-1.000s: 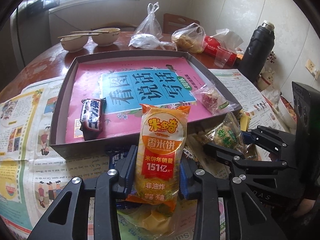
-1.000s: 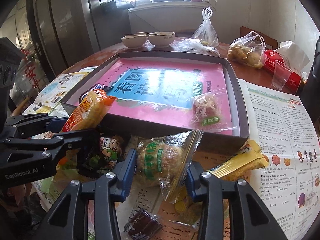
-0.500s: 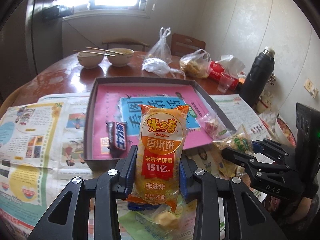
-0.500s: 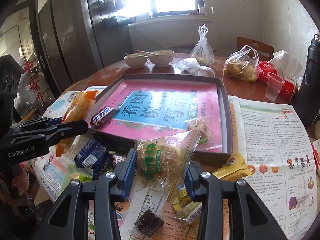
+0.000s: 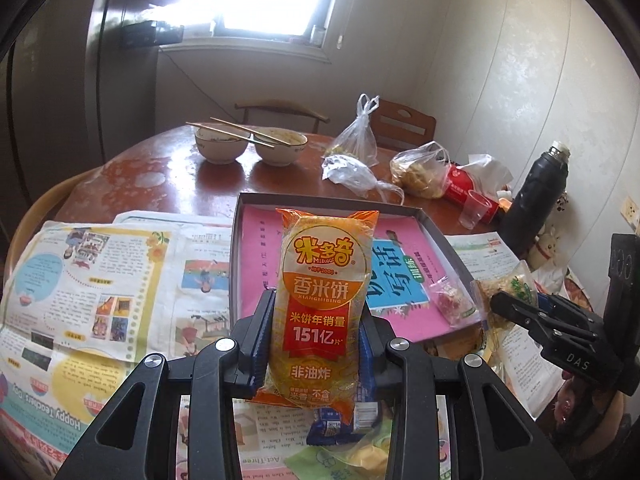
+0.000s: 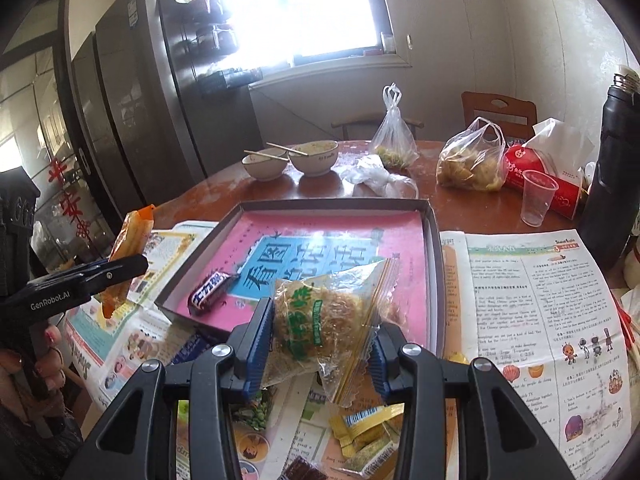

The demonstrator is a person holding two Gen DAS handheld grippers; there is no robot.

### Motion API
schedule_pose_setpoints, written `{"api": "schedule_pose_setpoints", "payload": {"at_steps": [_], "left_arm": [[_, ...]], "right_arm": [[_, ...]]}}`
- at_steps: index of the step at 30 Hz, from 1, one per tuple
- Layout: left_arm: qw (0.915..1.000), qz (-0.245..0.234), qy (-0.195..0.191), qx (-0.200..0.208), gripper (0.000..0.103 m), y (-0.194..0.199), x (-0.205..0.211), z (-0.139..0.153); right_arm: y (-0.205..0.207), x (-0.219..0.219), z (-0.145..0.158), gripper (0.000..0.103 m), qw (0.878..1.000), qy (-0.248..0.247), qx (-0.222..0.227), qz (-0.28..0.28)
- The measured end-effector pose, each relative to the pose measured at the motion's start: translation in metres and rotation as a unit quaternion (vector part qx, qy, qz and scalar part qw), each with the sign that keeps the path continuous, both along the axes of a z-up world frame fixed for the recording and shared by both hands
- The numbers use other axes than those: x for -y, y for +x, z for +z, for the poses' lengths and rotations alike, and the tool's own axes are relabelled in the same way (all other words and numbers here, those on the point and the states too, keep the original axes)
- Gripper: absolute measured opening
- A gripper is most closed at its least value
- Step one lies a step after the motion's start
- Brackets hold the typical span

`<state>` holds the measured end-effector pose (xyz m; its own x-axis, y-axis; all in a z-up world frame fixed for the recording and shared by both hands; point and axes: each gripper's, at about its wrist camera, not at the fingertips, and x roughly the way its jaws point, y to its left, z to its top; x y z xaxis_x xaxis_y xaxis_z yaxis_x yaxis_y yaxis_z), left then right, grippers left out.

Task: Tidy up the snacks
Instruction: 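Carry the rice-cracker packet into the tray with the left tool while the right tool carries the pastry bag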

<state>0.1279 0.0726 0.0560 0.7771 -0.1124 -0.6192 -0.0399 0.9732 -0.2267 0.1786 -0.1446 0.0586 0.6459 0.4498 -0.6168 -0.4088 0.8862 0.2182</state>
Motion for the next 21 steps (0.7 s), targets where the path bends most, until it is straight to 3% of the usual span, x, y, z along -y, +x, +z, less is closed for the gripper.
{"api": "schedule_pose_setpoints", "payload": {"at_steps": [21], "left_arm": [[0.9996, -0.018, 0.003, -0.02, 0.037, 0.05, 0.029, -0.015]], "right_arm": [[0.028, 0.002, -0.008, 0.043, 0.999, 0.029, 0.007, -0.037]]}}
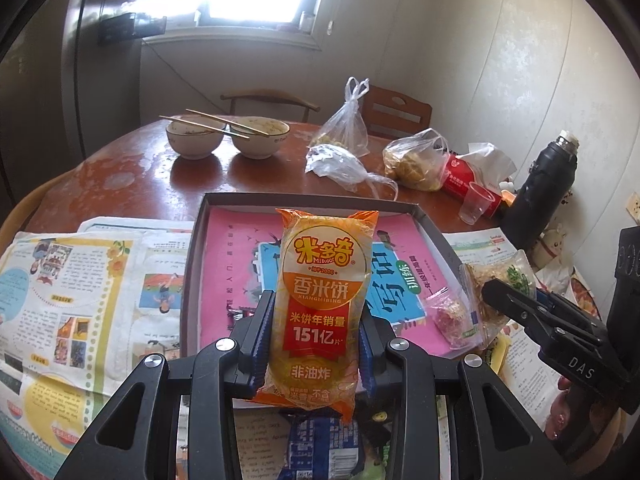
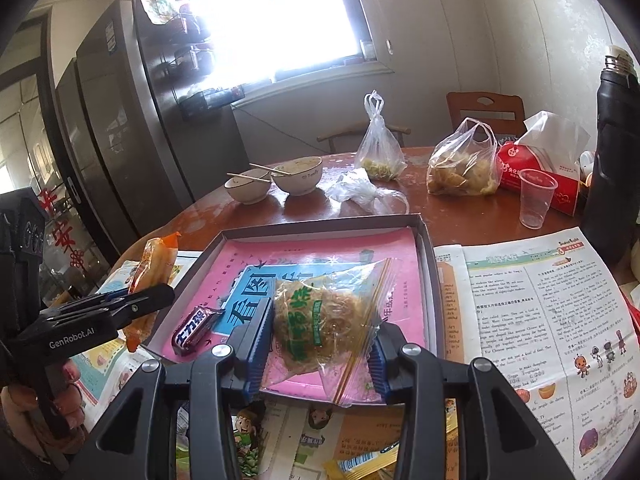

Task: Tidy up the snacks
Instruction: 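Carry the rice-cracker packet into the tray with the left tool while the right tool carries the pastry bag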

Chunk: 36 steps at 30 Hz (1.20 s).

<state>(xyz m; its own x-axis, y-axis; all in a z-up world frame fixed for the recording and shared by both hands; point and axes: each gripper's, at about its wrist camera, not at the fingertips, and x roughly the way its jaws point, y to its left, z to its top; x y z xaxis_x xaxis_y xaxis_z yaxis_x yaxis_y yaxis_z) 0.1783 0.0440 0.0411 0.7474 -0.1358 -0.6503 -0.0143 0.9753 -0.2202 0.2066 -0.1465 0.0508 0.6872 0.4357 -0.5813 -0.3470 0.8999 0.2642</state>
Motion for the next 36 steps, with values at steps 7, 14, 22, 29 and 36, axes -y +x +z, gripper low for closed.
{"api": "schedule_pose_setpoints", "payload": {"at_steps": [7, 14, 22, 29, 36], "left_arm": [[0.9998, -0.006, -0.002, -0.019, 0.037, 0.016, 0.007, -0.017], [0.9995, -0.008, -0.003, -0.03, 0.037, 0.024, 0.009, -0.031], [0.9989, -0.015, 0.0, -0.044, 0.037, 0.033, 0.014, -0.045], [0.9985, -0.018, 0.002, -0.051, 0.037, 0.037, 0.016, -0.052], [0.9982, -0.02, 0.007, -0.057, 0.037, 0.039, 0.018, -0.057]], "right_arm": [[0.004, -0.003, -0.005, 0.043, 1.0, -0.004, -0.002, -0.002], [0.01, -0.01, -0.016, 0.043, 1.0, -0.011, -0.012, -0.002], [0.018, -0.021, -0.032, 0.043, 0.999, -0.029, -0.025, 0.002], [0.022, -0.027, -0.042, 0.043, 0.999, -0.046, -0.029, -0.001], [0.022, -0.034, -0.048, 0.043, 0.998, -0.064, -0.026, 0.004]]}}
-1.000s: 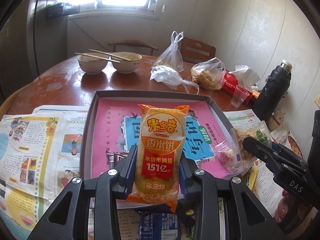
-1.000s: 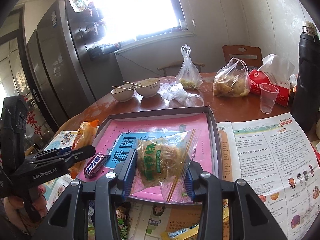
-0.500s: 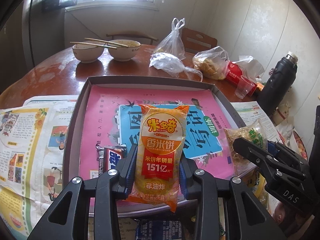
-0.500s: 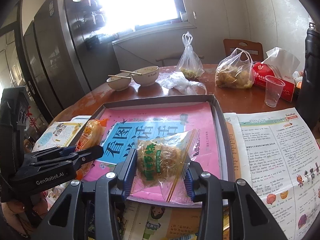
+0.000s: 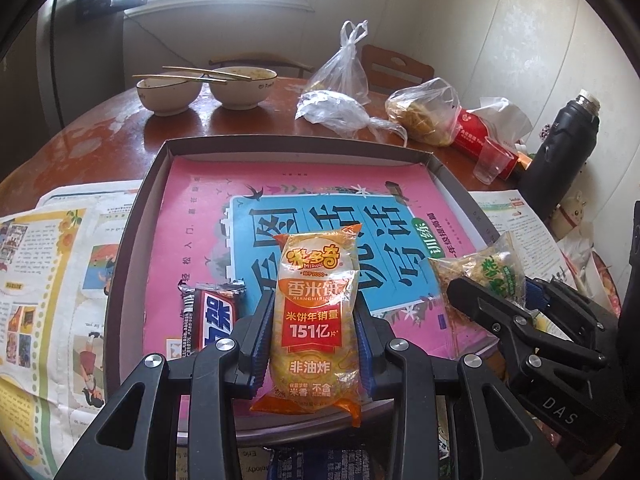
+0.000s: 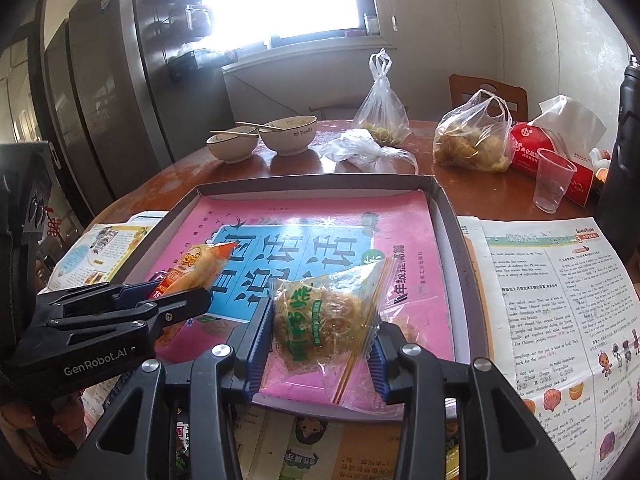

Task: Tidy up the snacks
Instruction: 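Carry the rice-cracker packet into the tray with the left tool while the right tool carries the pastry bag, then lower both packets onto the pink book and open both tools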

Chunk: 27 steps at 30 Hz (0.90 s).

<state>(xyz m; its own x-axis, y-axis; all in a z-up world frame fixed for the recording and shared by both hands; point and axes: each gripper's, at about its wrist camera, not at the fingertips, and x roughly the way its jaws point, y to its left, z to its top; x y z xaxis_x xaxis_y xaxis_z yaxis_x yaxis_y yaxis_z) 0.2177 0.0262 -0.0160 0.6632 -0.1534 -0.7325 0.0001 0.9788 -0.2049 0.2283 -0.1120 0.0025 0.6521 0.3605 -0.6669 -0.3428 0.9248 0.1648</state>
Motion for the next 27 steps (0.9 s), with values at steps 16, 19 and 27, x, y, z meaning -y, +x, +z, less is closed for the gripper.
{"api": "schedule_pose_setpoints", "payload": {"at_steps": [16, 19, 27], "left_arm": [[0.9999, 0.003, 0.012, -0.008, 0.037, 0.005, 0.002, -0.006], [0.9999, 0.004, 0.01, -0.007, 0.037, 0.004, 0.001, -0.005], [1.0, 0.005, 0.005, -0.006, 0.037, 0.002, -0.002, -0.001]], "right_arm": [[-0.004, -0.013, -0.005, 0.043, 0.999, -0.026, -0.004, 0.021], [-0.003, -0.012, -0.005, 0.043, 0.999, -0.024, -0.006, 0.022], [-0.003, -0.01, -0.002, 0.044, 1.0, -0.02, -0.008, 0.02]]}}
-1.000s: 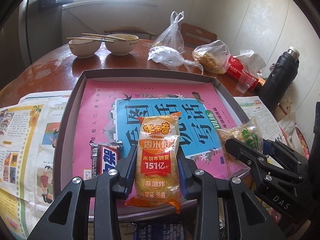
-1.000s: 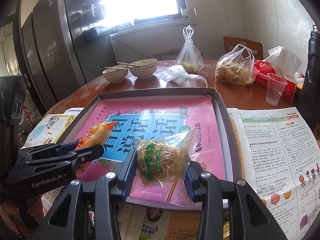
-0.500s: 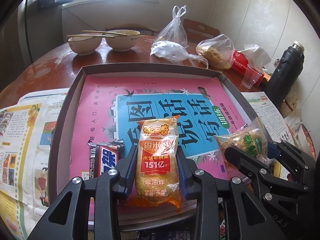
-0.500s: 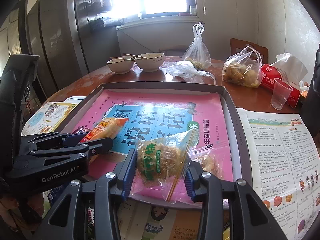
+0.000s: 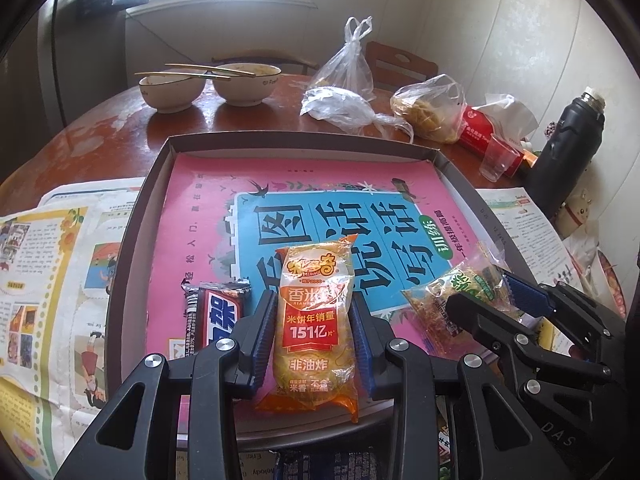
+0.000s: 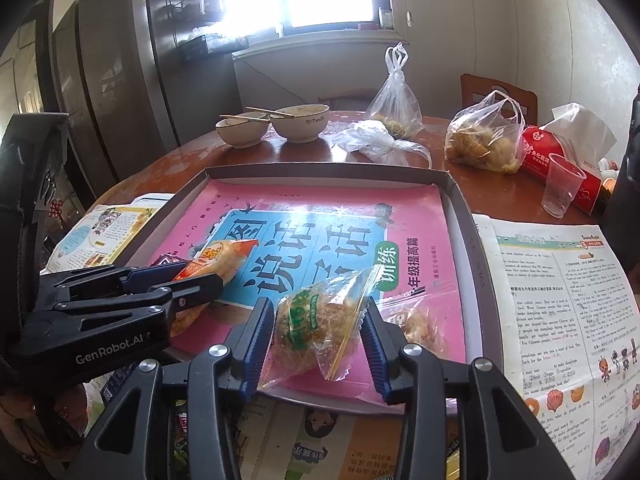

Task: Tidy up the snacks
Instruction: 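Lower both packets onto the pink book and open both tools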

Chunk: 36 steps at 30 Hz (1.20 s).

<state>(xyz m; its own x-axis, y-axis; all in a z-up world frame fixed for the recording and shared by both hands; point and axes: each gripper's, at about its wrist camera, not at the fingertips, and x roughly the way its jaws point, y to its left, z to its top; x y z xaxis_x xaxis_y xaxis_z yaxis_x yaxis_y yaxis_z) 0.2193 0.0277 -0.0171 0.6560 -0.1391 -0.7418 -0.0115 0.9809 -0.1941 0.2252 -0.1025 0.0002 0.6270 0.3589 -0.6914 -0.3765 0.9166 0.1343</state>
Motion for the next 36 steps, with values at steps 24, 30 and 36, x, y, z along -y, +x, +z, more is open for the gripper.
{"api": "schedule_pose_setpoints", "payload": {"at_steps": [24, 30, 36], "left_arm": [[1.0, -0.006, -0.005, 0.001, 0.047, -0.011, -0.002, 0.01], [1.0, -0.006, -0.006, 0.005, 0.058, -0.017, -0.004, 0.015], [0.9999, 0.002, -0.01, 0.011, 0.061, -0.023, -0.01, 0.022]], "right_arm": [[-0.001, 0.011, 0.009, 0.051, 1.0, 0.005, 0.001, -0.011], [-0.002, 0.013, 0.012, 0.053, 1.0, 0.006, 0.003, -0.012], [-0.004, 0.016, 0.016, 0.056, 1.0, 0.009, 0.006, -0.016]]}}
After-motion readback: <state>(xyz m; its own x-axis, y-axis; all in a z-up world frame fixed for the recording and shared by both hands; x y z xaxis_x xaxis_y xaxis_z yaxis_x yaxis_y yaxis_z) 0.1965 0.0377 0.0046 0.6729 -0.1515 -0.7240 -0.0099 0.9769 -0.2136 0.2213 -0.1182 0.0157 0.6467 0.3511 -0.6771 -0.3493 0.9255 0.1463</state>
